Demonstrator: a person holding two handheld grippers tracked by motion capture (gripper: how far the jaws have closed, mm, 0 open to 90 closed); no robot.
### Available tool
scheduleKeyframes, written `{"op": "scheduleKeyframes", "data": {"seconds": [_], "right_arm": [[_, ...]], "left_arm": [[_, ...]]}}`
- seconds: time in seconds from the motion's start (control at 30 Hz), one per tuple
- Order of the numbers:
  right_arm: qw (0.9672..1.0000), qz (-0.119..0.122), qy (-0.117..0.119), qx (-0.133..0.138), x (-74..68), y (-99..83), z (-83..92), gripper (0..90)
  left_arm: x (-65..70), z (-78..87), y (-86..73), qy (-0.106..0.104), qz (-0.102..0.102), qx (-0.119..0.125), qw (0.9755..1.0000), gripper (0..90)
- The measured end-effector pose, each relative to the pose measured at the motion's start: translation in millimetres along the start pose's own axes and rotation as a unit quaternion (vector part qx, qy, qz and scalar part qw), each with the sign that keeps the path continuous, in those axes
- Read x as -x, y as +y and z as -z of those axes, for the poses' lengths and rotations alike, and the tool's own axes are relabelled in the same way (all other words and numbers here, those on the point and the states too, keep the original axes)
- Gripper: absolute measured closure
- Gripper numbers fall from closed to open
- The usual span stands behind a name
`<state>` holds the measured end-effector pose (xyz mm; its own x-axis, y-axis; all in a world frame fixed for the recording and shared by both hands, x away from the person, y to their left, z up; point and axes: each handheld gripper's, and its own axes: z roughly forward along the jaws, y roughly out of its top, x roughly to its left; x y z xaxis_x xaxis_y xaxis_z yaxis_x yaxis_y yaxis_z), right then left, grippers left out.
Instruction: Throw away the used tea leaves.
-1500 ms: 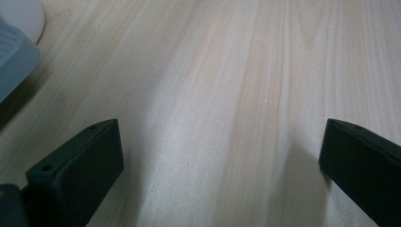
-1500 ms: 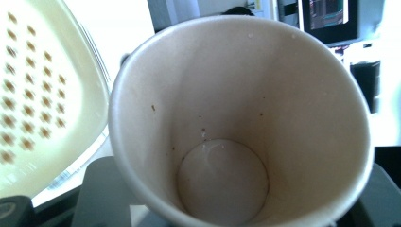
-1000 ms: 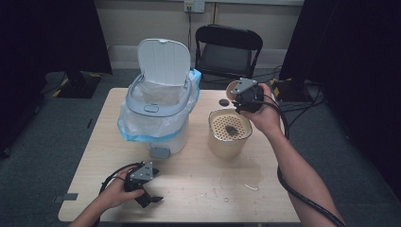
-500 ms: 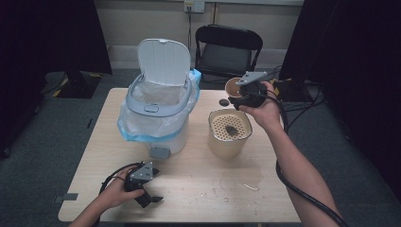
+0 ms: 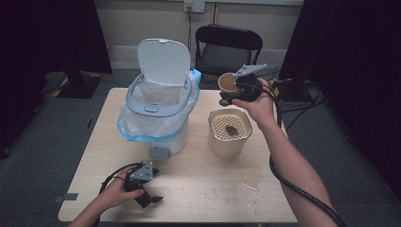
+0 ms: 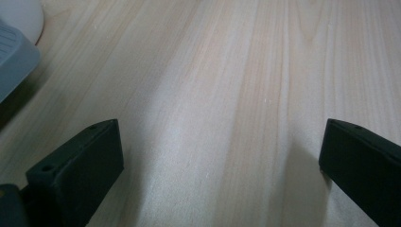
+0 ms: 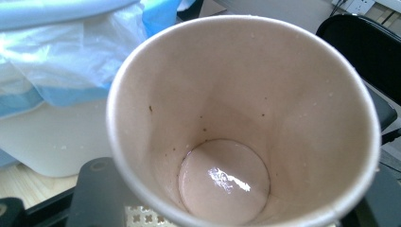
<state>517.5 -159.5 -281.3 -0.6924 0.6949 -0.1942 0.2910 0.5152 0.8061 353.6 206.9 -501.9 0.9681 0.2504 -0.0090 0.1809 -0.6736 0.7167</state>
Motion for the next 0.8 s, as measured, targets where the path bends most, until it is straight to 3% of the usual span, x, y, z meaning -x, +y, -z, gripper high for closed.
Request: {"op": "scheduleKeyframes", "data": {"seconds": [0.27,0.8], "right_arm": [[0.9996,-0.019,0.02,0.003,1.4,11.0,0.8,35.0],[0.9981,-0.025,0.054,0.014,-1.3,41.8,1.5,34.0]], "left_arm": [[-0.1,0.1,-0.1,-0.001,0.0,0.0,1.0,0.0],[0.1,-0.2,-0.1,-0.004,0.001,0.0,1.0,0.0]]}}
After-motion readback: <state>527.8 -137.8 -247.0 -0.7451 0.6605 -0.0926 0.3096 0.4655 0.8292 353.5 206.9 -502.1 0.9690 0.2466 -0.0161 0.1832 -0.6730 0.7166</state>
